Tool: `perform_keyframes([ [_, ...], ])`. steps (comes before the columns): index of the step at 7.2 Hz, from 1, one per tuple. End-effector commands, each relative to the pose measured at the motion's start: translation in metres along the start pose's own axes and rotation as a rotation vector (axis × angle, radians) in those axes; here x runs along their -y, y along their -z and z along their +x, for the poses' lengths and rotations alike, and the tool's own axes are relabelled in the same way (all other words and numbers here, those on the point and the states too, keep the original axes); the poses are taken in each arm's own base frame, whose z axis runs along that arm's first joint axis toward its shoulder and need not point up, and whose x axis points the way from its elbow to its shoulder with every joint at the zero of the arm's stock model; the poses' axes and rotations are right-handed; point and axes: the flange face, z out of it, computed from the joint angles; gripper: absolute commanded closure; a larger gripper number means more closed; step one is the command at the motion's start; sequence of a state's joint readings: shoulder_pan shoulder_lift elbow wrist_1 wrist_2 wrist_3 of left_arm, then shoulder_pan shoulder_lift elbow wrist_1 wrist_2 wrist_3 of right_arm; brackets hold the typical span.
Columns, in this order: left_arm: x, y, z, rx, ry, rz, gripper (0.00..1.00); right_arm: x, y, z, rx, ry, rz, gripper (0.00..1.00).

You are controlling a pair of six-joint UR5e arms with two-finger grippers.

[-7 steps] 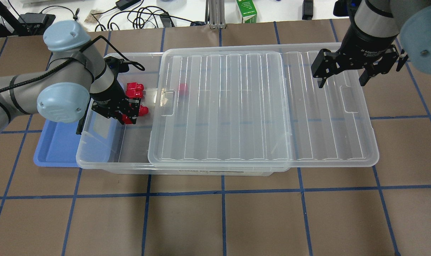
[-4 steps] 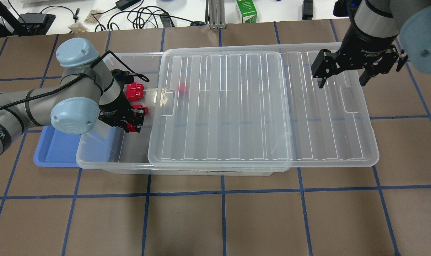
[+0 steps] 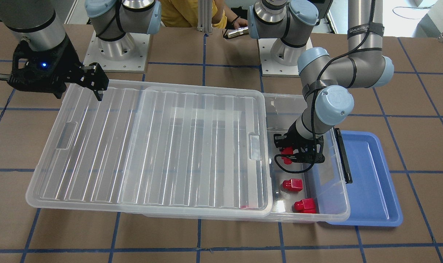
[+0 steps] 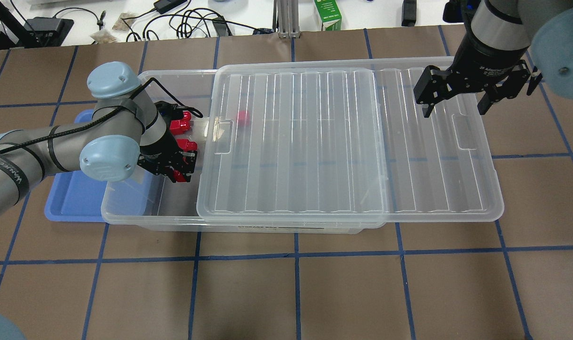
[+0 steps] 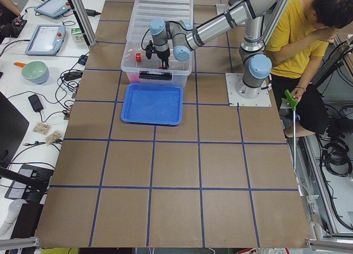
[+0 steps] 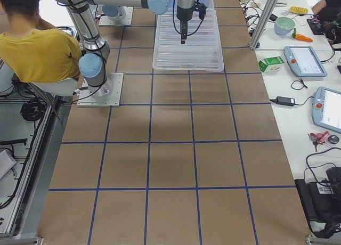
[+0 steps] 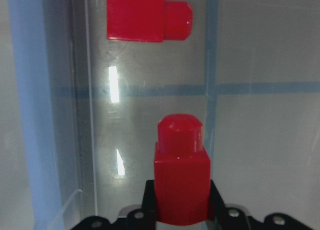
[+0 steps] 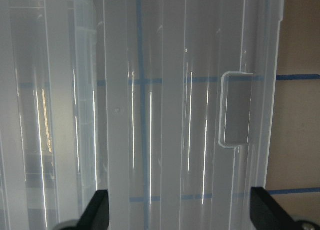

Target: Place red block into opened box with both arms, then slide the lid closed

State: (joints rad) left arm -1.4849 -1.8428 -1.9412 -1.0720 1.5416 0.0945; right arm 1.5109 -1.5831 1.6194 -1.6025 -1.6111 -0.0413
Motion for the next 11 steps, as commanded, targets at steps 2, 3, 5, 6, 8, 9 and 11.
perform_keyframes([
  [2,0.002,-0.011,-0.001,0.0,0.0,-0.011,0.98,0.0,0.0,0.0,0.001,0.0,-0.001,0.0],
  [3,-0.001,-0.017,-0.002,0.0,0.001,-0.024,0.94,0.0,0.0,0.0,0.001,0.0,-0.001,0.0],
  [5,-0.002,-0.017,-0.003,0.004,-0.006,-0.027,0.48,0.0,0.0,0.0,0.002,0.0,0.0,0.0],
  [6,-0.001,-0.018,-0.007,0.005,0.0,-0.029,0.33,0.0,0.0,0.0,0.001,0.0,-0.001,0.0],
  [8,0.002,-0.008,-0.025,-0.007,0.037,-0.005,0.1,0.0,0.0,0.0,0.004,-0.001,0.0,0.0],
  [9,0.002,0.009,-0.027,0.0,0.049,0.025,0.03,0.0,0.0,0.0,0.002,0.0,0.0,0.0],
  [11,-0.006,0.047,-0.015,0.005,0.092,0.058,0.0,0.0,0.001,0.0,0.002,0.005,0.002,0.0],
])
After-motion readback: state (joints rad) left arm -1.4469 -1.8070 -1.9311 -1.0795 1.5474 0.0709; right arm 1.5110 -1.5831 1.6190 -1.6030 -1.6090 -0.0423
